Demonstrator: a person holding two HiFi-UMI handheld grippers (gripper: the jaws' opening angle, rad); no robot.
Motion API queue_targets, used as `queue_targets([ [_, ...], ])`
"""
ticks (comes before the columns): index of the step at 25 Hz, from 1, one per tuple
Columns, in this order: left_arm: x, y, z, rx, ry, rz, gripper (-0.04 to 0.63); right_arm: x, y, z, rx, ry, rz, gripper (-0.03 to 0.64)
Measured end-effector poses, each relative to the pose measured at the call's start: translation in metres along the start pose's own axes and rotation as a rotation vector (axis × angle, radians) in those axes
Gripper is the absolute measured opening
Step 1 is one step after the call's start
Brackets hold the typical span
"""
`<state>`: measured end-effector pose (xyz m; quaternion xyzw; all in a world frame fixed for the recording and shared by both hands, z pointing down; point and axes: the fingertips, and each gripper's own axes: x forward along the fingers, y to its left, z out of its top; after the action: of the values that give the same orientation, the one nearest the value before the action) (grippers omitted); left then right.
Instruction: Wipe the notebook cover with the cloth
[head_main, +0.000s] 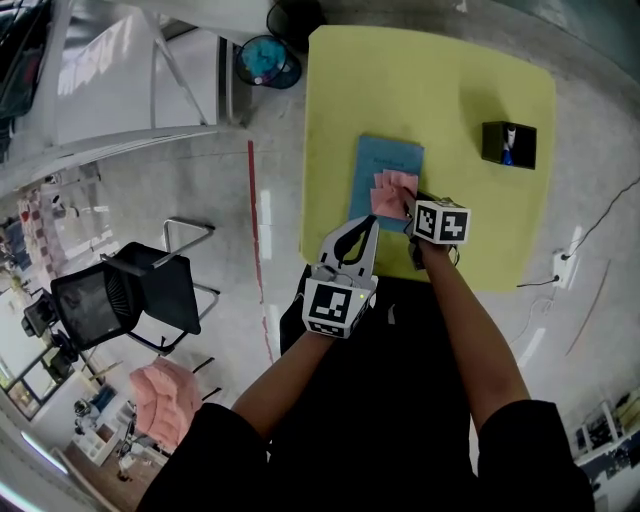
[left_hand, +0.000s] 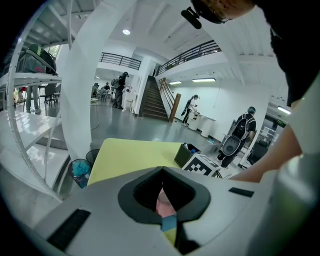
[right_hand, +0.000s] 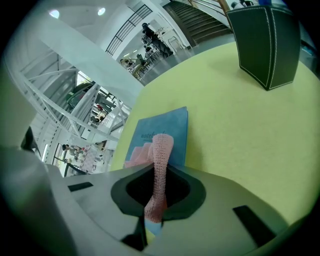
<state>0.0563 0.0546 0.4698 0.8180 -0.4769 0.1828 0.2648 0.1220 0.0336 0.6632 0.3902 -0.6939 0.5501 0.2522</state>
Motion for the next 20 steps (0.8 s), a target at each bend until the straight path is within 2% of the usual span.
queue_targets([
  [13, -0.005, -0.002, 0.003, 0.0, -0.015, 0.004, 0.005, -0.011, -0.014, 0.0, -0.024, 0.005, -0.024, 0.039],
  [20, -0.01, -0.002, 0.0, 0.005, -0.016, 0.004, 0.006, -0.014, -0.019, -0.002, -0.002, -0.002, -0.04, 0.04],
])
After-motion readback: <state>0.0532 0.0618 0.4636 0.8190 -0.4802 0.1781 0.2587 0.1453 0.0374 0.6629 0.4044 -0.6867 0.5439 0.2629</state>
